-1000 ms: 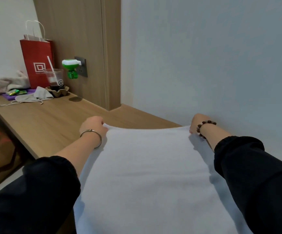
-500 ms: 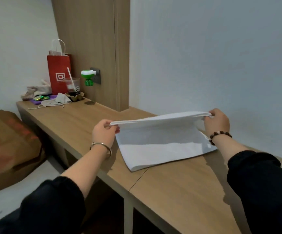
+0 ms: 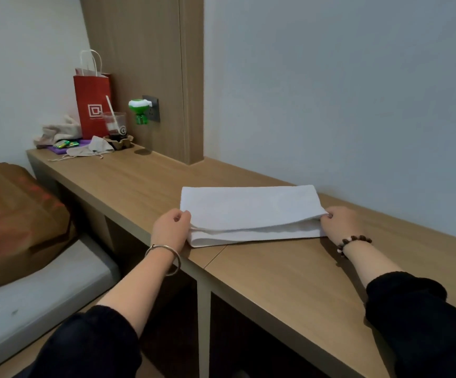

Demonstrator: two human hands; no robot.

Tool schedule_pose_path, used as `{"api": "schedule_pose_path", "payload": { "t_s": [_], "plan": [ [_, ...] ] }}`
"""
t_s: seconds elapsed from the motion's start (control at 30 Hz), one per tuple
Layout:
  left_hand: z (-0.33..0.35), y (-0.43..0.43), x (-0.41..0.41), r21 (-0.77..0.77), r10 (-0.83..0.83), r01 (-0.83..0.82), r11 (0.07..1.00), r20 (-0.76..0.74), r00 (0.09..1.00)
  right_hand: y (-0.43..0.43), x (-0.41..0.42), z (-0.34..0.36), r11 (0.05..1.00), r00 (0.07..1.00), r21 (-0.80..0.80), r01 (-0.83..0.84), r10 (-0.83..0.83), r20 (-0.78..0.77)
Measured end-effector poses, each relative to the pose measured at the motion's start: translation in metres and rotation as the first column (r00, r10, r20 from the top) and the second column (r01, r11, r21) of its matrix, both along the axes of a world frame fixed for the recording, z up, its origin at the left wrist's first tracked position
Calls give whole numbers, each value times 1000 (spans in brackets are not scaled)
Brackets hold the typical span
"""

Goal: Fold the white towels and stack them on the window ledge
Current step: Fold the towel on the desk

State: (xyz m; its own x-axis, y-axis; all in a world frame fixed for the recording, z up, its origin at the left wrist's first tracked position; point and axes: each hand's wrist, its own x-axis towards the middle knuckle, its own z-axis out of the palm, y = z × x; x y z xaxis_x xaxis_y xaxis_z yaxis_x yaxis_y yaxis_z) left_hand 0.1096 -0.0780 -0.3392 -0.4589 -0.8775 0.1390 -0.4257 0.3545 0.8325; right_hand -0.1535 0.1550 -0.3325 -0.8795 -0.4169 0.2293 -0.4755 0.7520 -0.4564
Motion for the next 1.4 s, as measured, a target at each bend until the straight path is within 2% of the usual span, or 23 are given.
{"api": "schedule_pose_path", "payload": {
  "t_s": [0.07,0.13,0.23,0.33,0.4,0.47,0.6,0.8,1.0,1.07,1.17,1.27,1.33,1.4],
  "plan": [
    [1,3,-5,60,57,-54,997,-51,997,9,8,-3,995,999,-97,-7,11,46],
    [-7,11,-10,58,69,-66,996,-43,997,17,11,-7,962,995,-273,19,8,97],
    [-23,21,-12,-88,110,-109,990,9,994,24,6,-8,853,975,-520,40,80,206],
    [-26,22,-14,-260,95,-59,964,125,988,26,-4,-8,766,933,-630,130,121,339],
    [-25,22,-15,-311,92,-44,950,142,986,24,-9,-5,705,906,-681,196,136,401],
    [-27,21,-16,-333,99,-53,942,125,987,21,-8,-2,710,905,-676,200,131,405],
    [-29,21,-16,-347,100,-56,936,111,989,20,-10,-6,769,934,-635,71,173,314],
    [-29,23,-15,-327,118,-84,941,84,990,21,-20,-10,770,958,-634,71,125,259],
    [-25,28,-14,-299,129,-102,949,71,989,19,-18,-18,879,969,-476,38,85,233],
    [-21,26,-14,-228,114,-104,968,33,993,17,-13,-17,922,980,-387,12,66,190],
    [4,24,-11,121,169,-142,982,-247,954,12,-11,-18,944,989,-328,23,27,146],
    [30,31,-10,294,199,-76,953,-415,888,10,-9,-17,952,993,-304,37,1,122],
    [34,41,-7,375,183,-8,927,-434,882,10,-7,-16,957,992,-286,40,-4,125],
    [25,48,-3,399,138,12,917,-344,929,10,-6,-15,958,993,-285,46,-13,115]
  ]
}}
